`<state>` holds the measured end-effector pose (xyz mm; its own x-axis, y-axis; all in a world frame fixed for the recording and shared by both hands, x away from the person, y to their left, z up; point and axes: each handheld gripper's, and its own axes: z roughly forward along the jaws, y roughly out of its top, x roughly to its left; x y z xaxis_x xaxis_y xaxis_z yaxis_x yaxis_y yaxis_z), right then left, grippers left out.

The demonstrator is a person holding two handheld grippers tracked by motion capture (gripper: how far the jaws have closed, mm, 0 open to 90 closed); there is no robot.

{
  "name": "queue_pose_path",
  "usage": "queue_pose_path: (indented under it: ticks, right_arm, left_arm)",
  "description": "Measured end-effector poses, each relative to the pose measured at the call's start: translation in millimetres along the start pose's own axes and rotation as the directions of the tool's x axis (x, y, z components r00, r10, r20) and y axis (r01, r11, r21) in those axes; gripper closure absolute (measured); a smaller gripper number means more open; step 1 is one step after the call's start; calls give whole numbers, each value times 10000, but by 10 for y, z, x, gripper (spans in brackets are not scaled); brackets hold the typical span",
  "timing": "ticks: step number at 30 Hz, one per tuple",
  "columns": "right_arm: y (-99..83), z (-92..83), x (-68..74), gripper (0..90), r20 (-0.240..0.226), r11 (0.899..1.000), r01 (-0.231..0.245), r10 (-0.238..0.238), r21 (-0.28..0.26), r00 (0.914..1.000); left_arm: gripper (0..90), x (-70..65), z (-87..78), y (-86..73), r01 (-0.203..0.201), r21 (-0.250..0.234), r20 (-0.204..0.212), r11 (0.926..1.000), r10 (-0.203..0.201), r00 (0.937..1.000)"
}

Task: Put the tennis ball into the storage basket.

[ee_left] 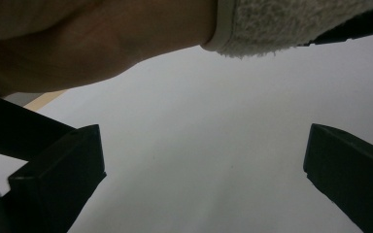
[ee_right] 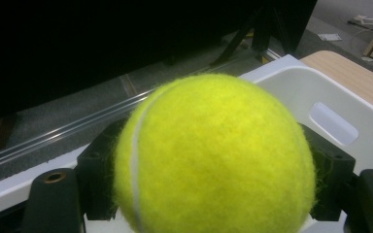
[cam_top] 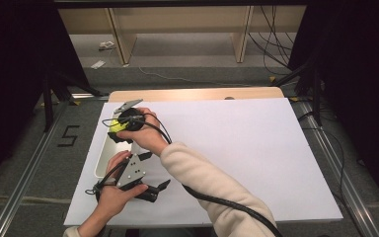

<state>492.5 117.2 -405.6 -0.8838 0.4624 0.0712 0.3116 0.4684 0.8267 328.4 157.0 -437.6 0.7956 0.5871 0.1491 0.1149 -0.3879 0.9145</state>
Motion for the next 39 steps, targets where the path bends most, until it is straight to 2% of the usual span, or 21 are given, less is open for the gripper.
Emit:
queue_pose_path:
  ticks: [20, 28, 39]
  right_arm:
    - [-77, 77, 9, 258, -84, 9990, 121, -117, 432, 9999]
    - [-110, 110, 3, 257, -44, 9988, -16, 18, 496, 10000]
    - [-95, 121, 24, 255, -38, 9982, 176, -174, 579, 9998]
  left_arm:
    - [9, -1, 0, 0, -11, 1, 19, 10000, 11, 10000]
    - [9, -2, 0, -1, -18, 9, 14, 10000, 18, 10000]
    - [9, 0, -1, -1, -14, 3, 9, 10000, 14, 10000]
